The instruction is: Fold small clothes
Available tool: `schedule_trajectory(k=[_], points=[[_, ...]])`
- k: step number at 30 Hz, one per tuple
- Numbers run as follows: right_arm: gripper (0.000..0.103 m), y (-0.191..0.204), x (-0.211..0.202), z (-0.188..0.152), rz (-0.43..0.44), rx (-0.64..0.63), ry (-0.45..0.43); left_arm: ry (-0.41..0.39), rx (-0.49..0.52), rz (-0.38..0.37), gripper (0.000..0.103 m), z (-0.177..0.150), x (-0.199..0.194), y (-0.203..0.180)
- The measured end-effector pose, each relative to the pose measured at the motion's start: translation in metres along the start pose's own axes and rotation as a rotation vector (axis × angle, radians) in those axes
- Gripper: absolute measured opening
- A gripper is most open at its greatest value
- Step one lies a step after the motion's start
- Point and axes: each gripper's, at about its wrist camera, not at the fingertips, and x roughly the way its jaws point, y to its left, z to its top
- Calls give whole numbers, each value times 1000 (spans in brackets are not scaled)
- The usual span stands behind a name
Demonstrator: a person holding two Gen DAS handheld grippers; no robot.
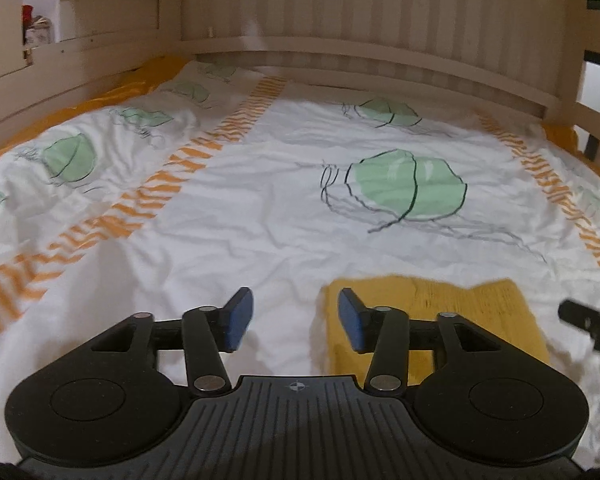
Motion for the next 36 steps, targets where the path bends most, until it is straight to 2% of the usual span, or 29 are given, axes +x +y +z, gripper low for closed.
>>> schedule_trajectory(k=[5, 9, 16, 20, 24, 32, 36], points=[[102, -8, -19, -24, 1, 104, 39, 39, -6, -11, 55, -23, -11, 5], [102, 0, -34, -37, -36, 68, 69, 72, 25, -7, 55, -42, -18, 3], [102, 21, -66, -48, -11, 13, 33, 135, 53, -24, 55, -62, -35, -8], [102, 27, -84, -53, -54, 15, 7, 159, 48, -35, 55, -69, -42, -13], [102, 28, -91, -59, -88, 21, 25, 159, 40, -39, 55, -76, -49, -17], [102, 39, -94, -64, -56, -43, 30, 144, 48, -13, 55, -85, -58, -21], [102, 40, -95, -66, -28, -37, 36, 152, 46, -35, 55, -86, -59, -22]])
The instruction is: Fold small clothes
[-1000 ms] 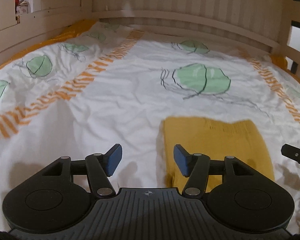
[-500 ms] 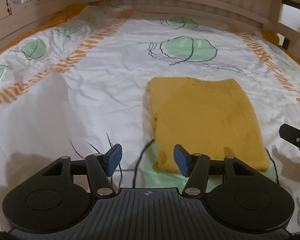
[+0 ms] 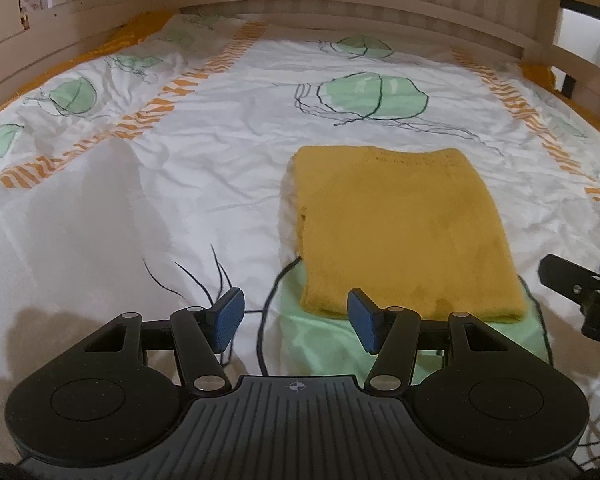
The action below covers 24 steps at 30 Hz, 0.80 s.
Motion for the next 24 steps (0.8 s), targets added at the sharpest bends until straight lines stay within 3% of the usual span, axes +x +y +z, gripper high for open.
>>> schedule_trajectory(k=[12, 24], points=[[102, -3, 2, -5, 26, 31, 43, 37, 5, -45, 55, -5, 2, -4], [102, -5, 5, -7, 36, 51, 69, 56, -16, -36, 55, -5, 5, -3]])
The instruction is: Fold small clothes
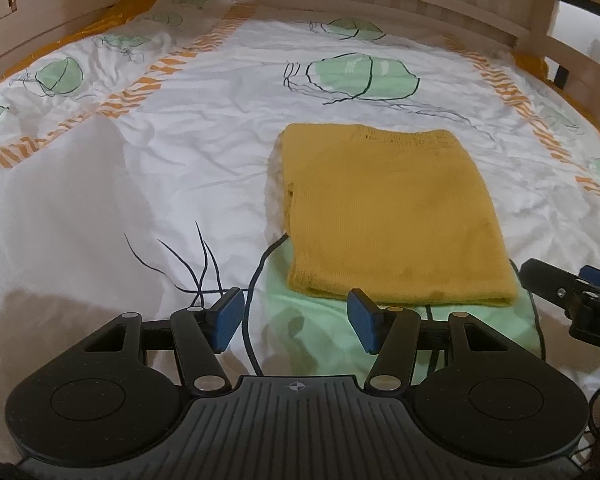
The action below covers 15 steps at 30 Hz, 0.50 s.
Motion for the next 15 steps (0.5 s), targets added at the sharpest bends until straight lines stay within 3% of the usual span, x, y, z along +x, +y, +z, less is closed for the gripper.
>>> schedule_trajectory(k=[15], points=[[102, -1, 4, 0, 4, 6, 17, 16, 0, 3, 55, -2, 4, -4]])
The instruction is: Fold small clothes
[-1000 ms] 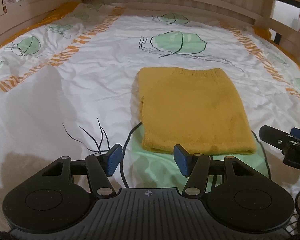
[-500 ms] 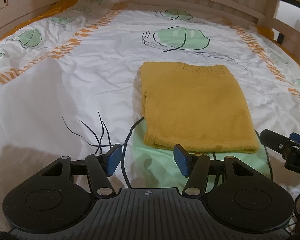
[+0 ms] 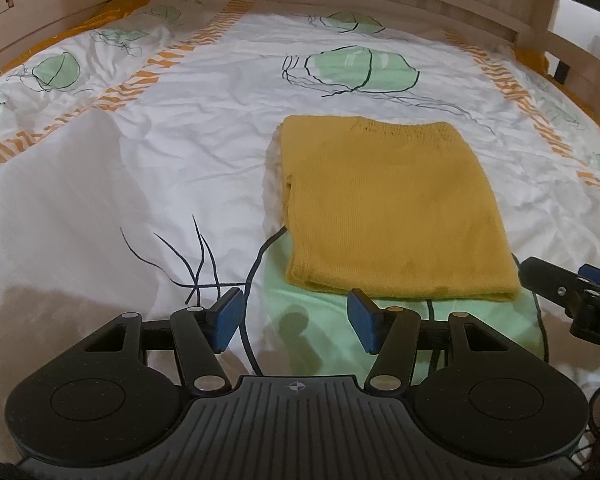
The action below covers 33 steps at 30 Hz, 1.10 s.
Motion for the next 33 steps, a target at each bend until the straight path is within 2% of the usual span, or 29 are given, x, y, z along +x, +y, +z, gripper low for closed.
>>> schedule_trajectory(k=[33], points=[[102, 1, 4, -2, 2, 9, 21, 14, 10, -3, 55, -1, 4, -4]])
